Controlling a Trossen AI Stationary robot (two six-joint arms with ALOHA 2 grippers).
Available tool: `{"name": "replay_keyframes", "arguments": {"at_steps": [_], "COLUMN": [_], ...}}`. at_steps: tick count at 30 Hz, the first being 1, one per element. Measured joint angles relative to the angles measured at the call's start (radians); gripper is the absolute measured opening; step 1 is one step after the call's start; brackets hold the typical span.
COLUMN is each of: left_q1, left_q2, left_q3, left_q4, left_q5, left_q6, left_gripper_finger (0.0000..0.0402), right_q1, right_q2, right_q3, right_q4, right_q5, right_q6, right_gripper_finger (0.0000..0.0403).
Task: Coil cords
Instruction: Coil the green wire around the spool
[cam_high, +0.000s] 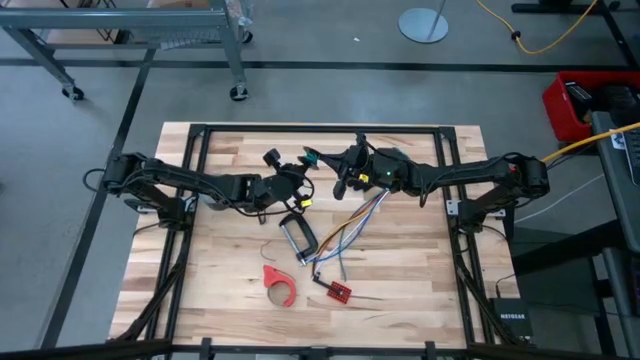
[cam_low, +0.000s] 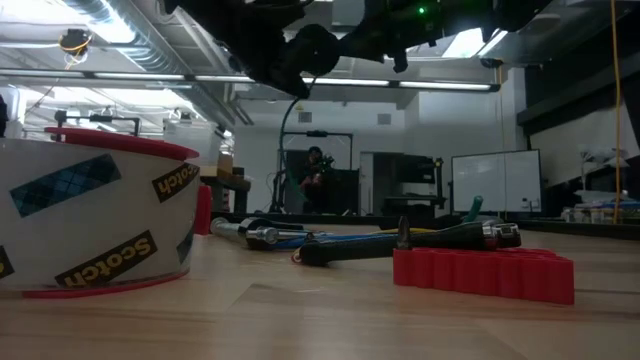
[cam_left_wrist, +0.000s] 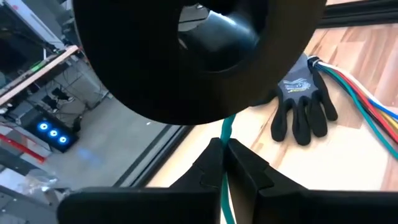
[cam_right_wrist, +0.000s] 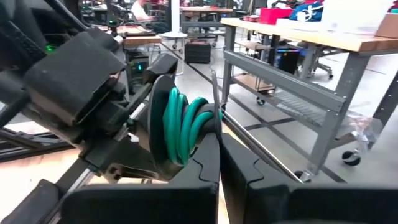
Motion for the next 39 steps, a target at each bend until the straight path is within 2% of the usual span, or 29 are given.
{"name": "replay_keyframes", "arguments": {"at_steps": [12,15,21,27,30,33,37,39], "left_q1": [0.003,0.003,0.002,0.004,0.016,0.030,0.039,0.038], "left_q2": [0.000,0.000,0.000,0.000,0.000,0.000,0.006,0.006], "left_q3": [-0.004,-0.003,-0.002,-0.002,-0.002,-0.002,-0.002,-0.002], "left_q4": [-0.014,-0.012,-0.010,0.001,0.036,0.138,0.329,0.397], "left_q5": [0.019,0.019,0.020,0.040,0.136,0.284,0.531,0.613], "left_q6": [-0.091,-0.113,-0.129,-0.223,-0.254,-0.249,-0.159,-0.101], "left_gripper_finger": [0.0112,0.0113,0.0089,0.0079,0.0081,0.0087,0.0099,0.0106], "right_q1": [0.002,0.002,0.001,0.001,0.001,0.001,0.001,0.001], "right_q2": [-0.042,-0.077,-0.167,-0.246,-0.278,-0.296,-0.298,-0.298], "right_q3": [0.005,0.005,0.003,0.003,0.003,0.002,0.002,0.002], "right_q4": [0.008,0.004,-0.045,-0.107,-0.139,-0.164,-0.166,-0.178], "right_q5": [-0.014,-0.010,-0.008,-0.008,-0.008,-0.008,-0.008,-0.008], "right_q6": [-0.001,-0.006,-0.030,-0.059,-0.060,-0.066,-0.077,-0.080], "right_gripper_finger": [0.0003,0.0003,0.0003,0.0003,0.0003,0.0003,0.0003,0.0003]}}
